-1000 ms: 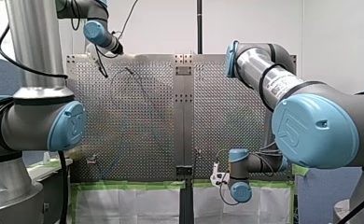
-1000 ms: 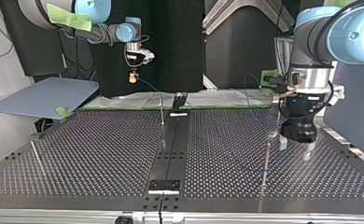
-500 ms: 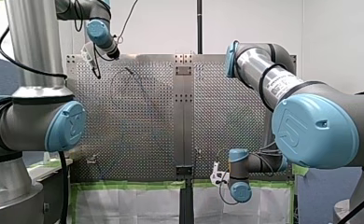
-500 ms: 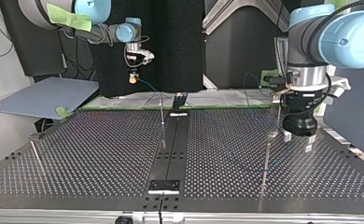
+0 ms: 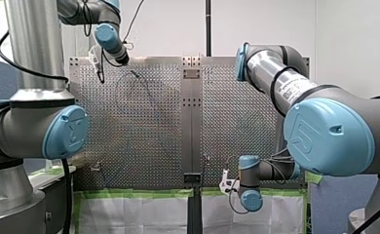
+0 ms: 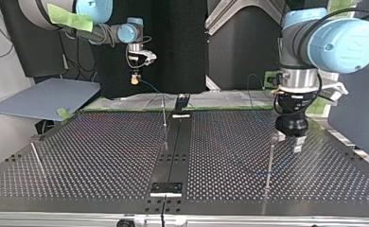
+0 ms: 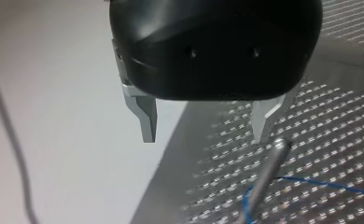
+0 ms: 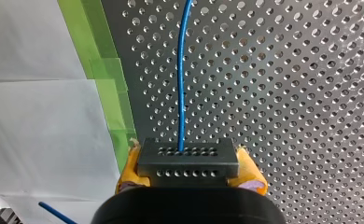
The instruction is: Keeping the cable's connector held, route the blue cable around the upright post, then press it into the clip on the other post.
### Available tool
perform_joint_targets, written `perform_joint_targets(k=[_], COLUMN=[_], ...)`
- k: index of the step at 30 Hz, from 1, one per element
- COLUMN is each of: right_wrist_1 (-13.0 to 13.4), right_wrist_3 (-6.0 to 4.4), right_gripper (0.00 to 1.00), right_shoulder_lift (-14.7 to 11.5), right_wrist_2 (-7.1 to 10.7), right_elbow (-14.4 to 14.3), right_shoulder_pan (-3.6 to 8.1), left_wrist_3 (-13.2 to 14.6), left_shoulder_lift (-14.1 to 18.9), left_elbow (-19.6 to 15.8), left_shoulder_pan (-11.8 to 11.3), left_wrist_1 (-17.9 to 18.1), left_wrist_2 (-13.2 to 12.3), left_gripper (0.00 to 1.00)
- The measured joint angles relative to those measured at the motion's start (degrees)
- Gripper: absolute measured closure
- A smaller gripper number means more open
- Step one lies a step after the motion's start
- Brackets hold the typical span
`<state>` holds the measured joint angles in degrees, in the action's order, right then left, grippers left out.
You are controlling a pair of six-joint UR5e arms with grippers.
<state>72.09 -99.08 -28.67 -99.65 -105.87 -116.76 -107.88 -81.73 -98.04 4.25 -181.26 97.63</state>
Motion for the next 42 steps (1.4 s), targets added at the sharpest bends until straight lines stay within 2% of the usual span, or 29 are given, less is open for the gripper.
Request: perform_joint_targets(k=[15,32,35,42], right_wrist_1=[-0.14,-0.07,-0.08,-0.15], right_wrist_3=[0.24,0.19,0.19,0.24], right_gripper=[1.00,1.00,1.00,1.00], right_shoulder_lift=[0.01,0.03,0.02,-0.01], right_wrist_2=[0.14,0.42,0.42,0.42], right_elbow=[-0.01,0.01,0.00,0.00], right_shoulder_pan=[0.00,0.00,0.00,-0.04], left_wrist_3=[7.26,16.58,17.61,18.04], left_shoulder_lift=[-1.79,-1.99,-1.98,-1.97], left_elbow=[0.01,0.05,0.06,0.06], left_shoulder_pan=[1.63,1.82,1.88,2.36], left_wrist_1=[0.54,0.57,0.55,0.40], left_wrist_2=[0.19,1.40,1.76,3.20], left_gripper=[0.00,0.00,0.00,0.00])
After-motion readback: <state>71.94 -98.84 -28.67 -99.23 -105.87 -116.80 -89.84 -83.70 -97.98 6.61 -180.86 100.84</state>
